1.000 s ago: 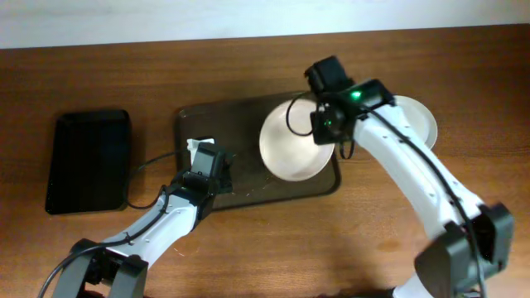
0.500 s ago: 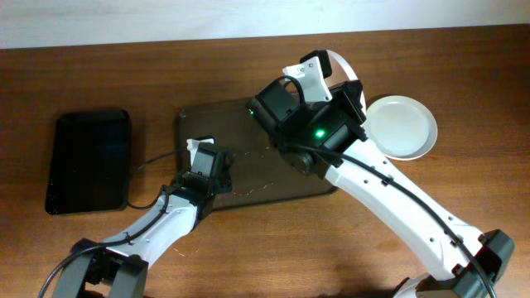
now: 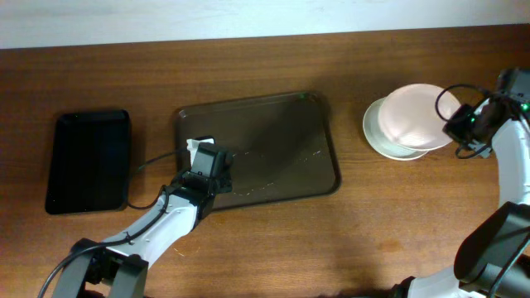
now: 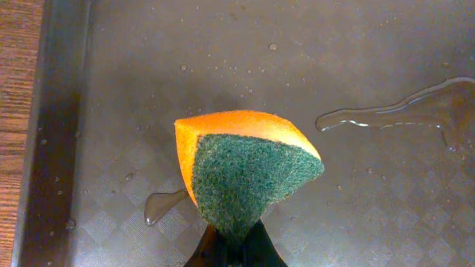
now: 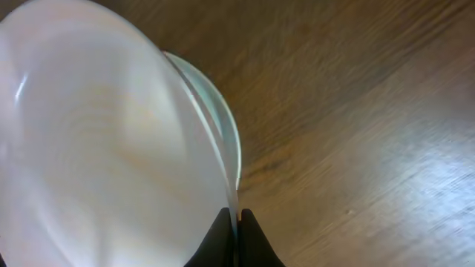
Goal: Clean dirty plates on tray and stack at the side
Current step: 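Lift the last plate with the right gripper and stack it on the right pile, then move the left gripper to the black tray and release the sponge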
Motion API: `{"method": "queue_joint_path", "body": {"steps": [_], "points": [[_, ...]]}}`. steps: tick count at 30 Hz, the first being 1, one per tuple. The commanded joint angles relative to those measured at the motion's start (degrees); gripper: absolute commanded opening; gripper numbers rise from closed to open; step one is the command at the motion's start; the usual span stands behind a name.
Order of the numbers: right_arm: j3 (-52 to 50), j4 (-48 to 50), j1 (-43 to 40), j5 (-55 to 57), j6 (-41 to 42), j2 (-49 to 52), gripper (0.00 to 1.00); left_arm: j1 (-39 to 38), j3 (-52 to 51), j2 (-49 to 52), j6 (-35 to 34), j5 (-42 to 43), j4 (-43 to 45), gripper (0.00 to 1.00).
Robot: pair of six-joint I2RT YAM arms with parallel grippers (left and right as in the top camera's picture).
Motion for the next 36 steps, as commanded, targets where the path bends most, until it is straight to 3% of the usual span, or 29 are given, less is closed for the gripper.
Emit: {"method": "queue_joint_path", "body": {"steps": [1,3,4,5,6,7,10,12,14,16,17,20,24,26,28,30,33,34,36], "points": [[-0.35,1.88,1.46,-1.66,0.5,0.63,0.04,0.07,-0.02,0.09,-0.57,-0.61,0.39,0.0],[-0.35,2.38,1.97,-1.66,0.5,1.44,0.06,0.07,-0.02,0.07,-0.55,-0.63,0.37,0.0],[-0.35,2.34,2.03,-1.64,0.5,2.32,0.19,0.07,-0.02,0.09,-0.57,-0.61,0.37,0.0],[-0.35,2.38,2.03,-1.66,0.5,2.99,0.25,0.07,-0.02,0.09,-0.57,-0.61,0.35,0.0],[-0.35,2.36,2.03,-1.9,0.5,3.52,0.45,0.09,-0.02,0.07,-0.55,-0.63,0.35,0.0],[-0.33,2.19,2.03,-3.58,0.5,3.52,0.51,0.09,-0.02,0.09,-0.55,-0.63,0.39,0.0],[-0.33,0.44,4.7,-19.98,0.46,3.5,0.52,0.07,-0.02,0.09,-0.55,-0.61,0.76,0.0],[-0.33,-0.59,13.0,-21.97,-5.05,3.5,0.66,0.07,-0.02,0.07,-0.55,-0.61,0.72,0.0],[-0.35,-0.94,24.33,-16.94,-7.08,3.52,0.72,0.07,-0.02,0.09,-0.57,-0.61,0.52,0.0],[-0.35,-0.81,31.78,-12.0,-7.08,3.74,0.95,0.07,-0.02,0.09,-0.55,-0.59,0.26,0.0],[-0.55,-0.35,38.34,-5.84,-7.08,4.31,0.99,0.07,-0.02,0.09,-0.57,-0.61,0.17,0.0],[-4.35,5.16,46.88,-2.49,-4.39,6.69,0.98,0.09,0.0,0.04,-1.62,-0.68,0.15,0.0],[-6.51,8.39,48.09,-2.89,-1.01,9.27,0.98,4.02,0.15,-7.87,1.44,-1.73,-0.5,0.0],[-6.62,8.17,48.15,-3.06,-1.03,9.64,0.98,12.26,0.72,-16.13,6.21,-1.75,2.56,0.0],[-7.5,8.61,48.15,-2.8,-1.05,9.66,0.98,23.17,0.72,-18.08,6.16,-1.7,3.85,0.0],[-8.76,10.08,48.15,-2.67,-1.05,9.66,0.98,33.94,0.72,-14.25,6.14,-1.66,9.07,0.0],[-10.36,11.41,48.15,-2.69,-1.05,9.66,0.98,43.3,0.72,-3.28,6.14,3.63,18.45,0.0],[-10.38,11.5,48.15,-2.67,-1.05,9.66,0.99,45.13,0.72,0.33,6.14,8.0,21.66,0.13],[-10.38,11.63,48.15,-2.67,-1.05,9.66,0.98,47.01,0.72,2.01,6.16,8.22,24.41,0.25]]}}
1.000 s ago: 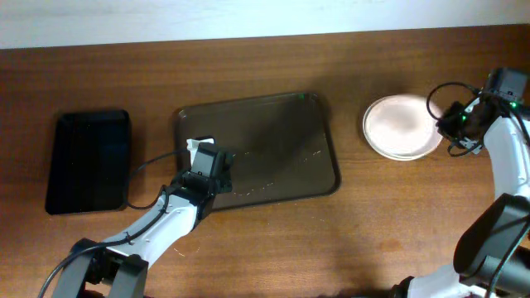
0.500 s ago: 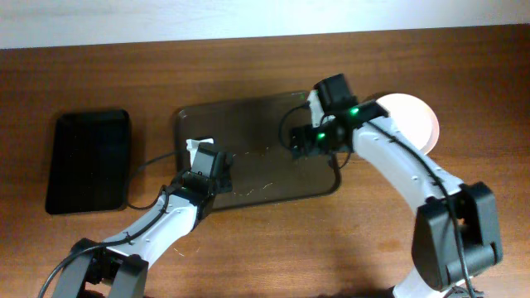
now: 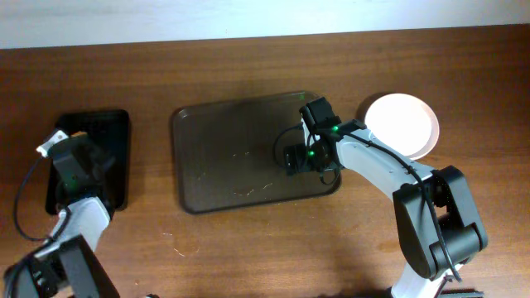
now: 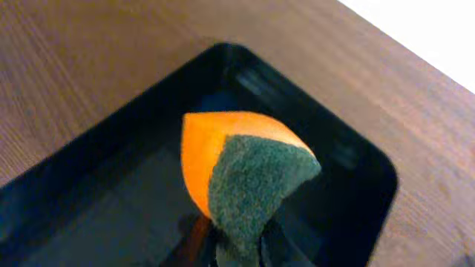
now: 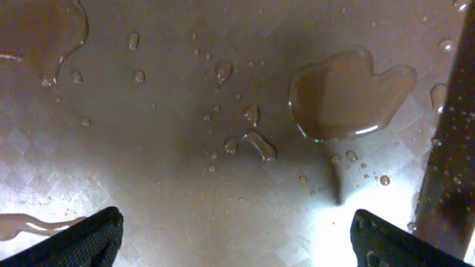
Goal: Clean dirty plates on tray and stack at the side
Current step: 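Move the left gripper to the black tray and release the sponge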
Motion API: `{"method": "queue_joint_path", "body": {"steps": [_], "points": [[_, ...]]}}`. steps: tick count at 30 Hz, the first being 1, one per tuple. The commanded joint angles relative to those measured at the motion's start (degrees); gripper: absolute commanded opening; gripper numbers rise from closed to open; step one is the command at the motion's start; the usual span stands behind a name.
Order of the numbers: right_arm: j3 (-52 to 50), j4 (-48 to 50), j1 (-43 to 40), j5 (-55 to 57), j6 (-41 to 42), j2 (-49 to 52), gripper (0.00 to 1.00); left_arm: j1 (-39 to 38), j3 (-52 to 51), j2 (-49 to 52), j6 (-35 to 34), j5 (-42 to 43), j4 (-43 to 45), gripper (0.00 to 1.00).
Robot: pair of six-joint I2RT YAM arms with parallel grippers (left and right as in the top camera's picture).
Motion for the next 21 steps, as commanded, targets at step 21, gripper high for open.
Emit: {"method": "queue_joint_path", "body": {"steps": [21], "points": [[-6.75,-26.38,12.79,12.9,12.5,-45.11,0.98,2.43,0.44,-34.1,0.66,18.18,-39.39,1.0]]}}
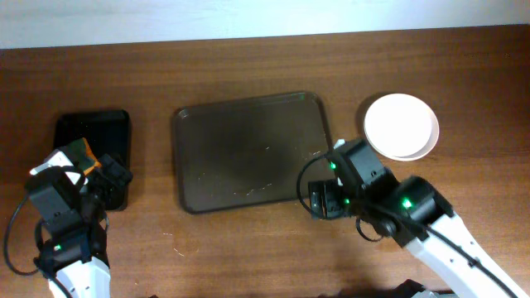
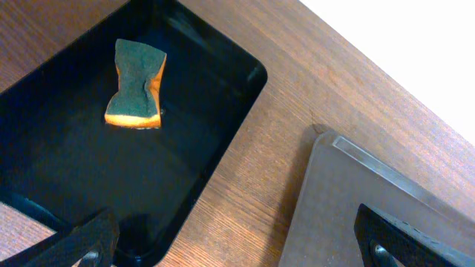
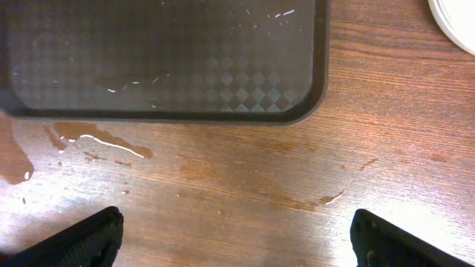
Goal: Clean dirty plates on tray and stack at the side
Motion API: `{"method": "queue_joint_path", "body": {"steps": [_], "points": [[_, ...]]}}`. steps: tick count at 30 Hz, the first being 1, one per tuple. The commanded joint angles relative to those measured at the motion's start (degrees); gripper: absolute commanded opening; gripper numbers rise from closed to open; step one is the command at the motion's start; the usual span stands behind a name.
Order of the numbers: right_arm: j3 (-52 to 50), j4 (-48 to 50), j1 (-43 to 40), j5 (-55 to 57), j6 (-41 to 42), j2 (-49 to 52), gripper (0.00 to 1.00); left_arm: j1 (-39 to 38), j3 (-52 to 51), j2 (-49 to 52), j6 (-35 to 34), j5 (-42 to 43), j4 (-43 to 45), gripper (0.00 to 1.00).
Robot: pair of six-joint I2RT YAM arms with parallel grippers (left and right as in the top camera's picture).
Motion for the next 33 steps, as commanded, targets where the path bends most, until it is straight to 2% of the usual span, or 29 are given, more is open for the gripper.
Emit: {"method": "queue_joint_path", "body": {"steps": [1,7,11,14,16,17,18,20,23,25,29,33], "points": [[-0.74,-0.96,1.62,2.34,1.57,-3.32,0.98,0.11,-0.17,0.09,0.46,0.63,-0.02,1.0],[-0.74,-10.45,1.57,1.95,0.87,-0.48,0.98,0.09,-0.15,0.09,0.46,0.63,-0.04,1.0],[-0.98,-9.2,1.55,2.19,0.9,0.22,0.98,0.09,-0.17,0.09,0.46,0.63,-0.04,1.0],[-9.86,5.86,-1.86,2.29,-3.43,-6.82,0.98,0.11,-0.17,0.09,0.46,0.63,-0.04,1.0],[-19.52,16.15,-9.7,0.55,-4.46,-17.81,0.98,0.11,-0.15,0.09,0.46,0.63,-0.02,1.0],[-22.73,18.99,-12.59,-2.16,-8.04,-22.34,0.98,0.11,-0.17,0.09,0.46,0.63,-0.02,1.0],[-28.59,24.79,-17.59,-6.64,-12.79,-31.1,0.98,0.11,-0.17,0.09,0.46,0.63,-0.04,1.0],[-36.33,28.94,-23.47,-6.73,-12.9,-42.82,0.98,0.11,-0.17,0.09,0.46,0.63,-0.04,1.0],[-44.76,36.28,-27.34,-9.01,-12.87,-53.31,0.98,0.11,-0.17,0.09,0.46,0.63,-0.02,1.0],[-51.82,46.34,-28.2,-11.93,-12.83,-59.1,0.98,0.09,-0.17,0.09,0.46,0.63,-0.02,1.0],[-60.74,63.34,-28.89,-11.63,-12.02,-62.42,0.98,0.09,-0.15,0.09,0.46,0.63,-0.04,1.0],[-61.59,64.0,-33.35,-9.51,-12.07,-64.89,0.98,0.09,-0.17,0.09,0.46,0.63,-0.04,1.0]]}}
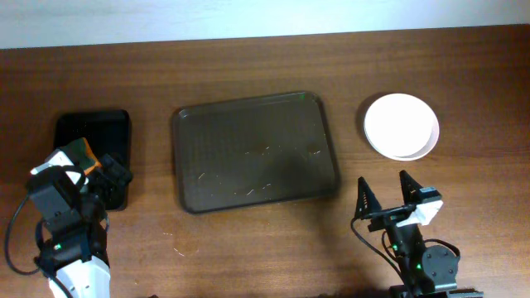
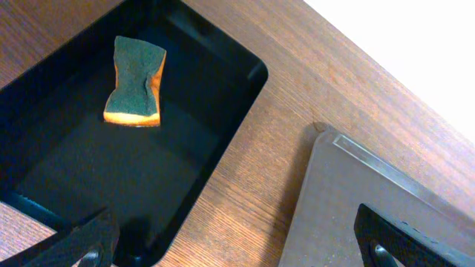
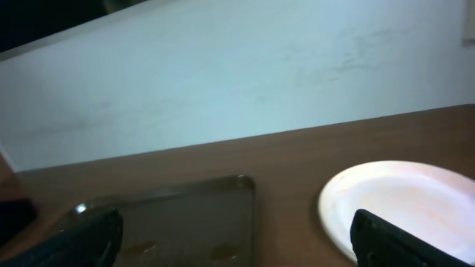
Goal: Clean dirty plates on tray and stack at the side
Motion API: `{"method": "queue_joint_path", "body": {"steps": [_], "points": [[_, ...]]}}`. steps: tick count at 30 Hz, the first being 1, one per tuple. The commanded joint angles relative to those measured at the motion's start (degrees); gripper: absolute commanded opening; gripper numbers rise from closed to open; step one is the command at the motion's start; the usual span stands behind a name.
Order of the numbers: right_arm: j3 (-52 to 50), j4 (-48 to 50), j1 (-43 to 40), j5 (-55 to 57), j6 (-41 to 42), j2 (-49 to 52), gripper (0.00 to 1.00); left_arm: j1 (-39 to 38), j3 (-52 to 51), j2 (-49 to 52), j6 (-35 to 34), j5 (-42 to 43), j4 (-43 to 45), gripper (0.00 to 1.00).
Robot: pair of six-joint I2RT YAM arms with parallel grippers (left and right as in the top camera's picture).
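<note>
The dark brown tray (image 1: 257, 153) lies bare at the table's middle, with a few water streaks on it. White plates (image 1: 402, 126) sit stacked on the wood to its right, also visible in the right wrist view as plates (image 3: 401, 200). An orange-and-green sponge (image 2: 135, 83) rests in the black bin (image 2: 245, 81). My left gripper (image 2: 237, 251) hangs open above the bin's near corner, holding nothing. My right gripper (image 1: 385, 194) stands open and empty near the front edge, facing the tray (image 3: 185, 215) and the plates.
The black bin (image 1: 93, 132) sits left of the tray, partly covered by my left arm. A white wall (image 3: 237, 81) rises behind the table's far edge. Bare wood lies between the tray and the plates.
My right arm has left the tray's front right corner and now sits at the front edge, its camera facing the wall instead of looking down. The left arm and sponge have not moved.
First my left gripper held the sponge over the tray while my right was shut on a plate's rim at the stack. Then the sponge hung over the black bin and my right gripper was open above the wet tray. Later the sponge lay in the bin, both grippers open.
</note>
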Motion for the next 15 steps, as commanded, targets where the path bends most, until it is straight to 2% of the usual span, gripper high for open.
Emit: {"method": "queue_joint_path", "body": {"steps": [1,3,4,7,15], "points": [[-0.57,-2.38,-3.21,3.45,0.17,-0.61,0.98,0.09,-0.13,-0.22,0.46,0.61,0.07,1.0],[-0.57,-7.04,-3.23,8.33,-1.7,-0.61,0.99,0.11,-0.13,-0.22,0.46,0.61,0.04,1.0],[-0.57,-7.06,-3.21,8.07,-7.23,-0.61,0.98,0.11,-0.13,-0.22,0.46,0.61,0.04,1.0],[-0.57,-7.06,-3.21,8.13,-14.53,-0.61,0.98,0.09,-0.13,-0.22,0.46,0.61,0.07,1.0],[-0.57,-7.04,-3.21,7.96,-18.03,-0.61,0.98,0.11,-0.13,-0.22,0.46,0.61,0.04,1.0]]}}
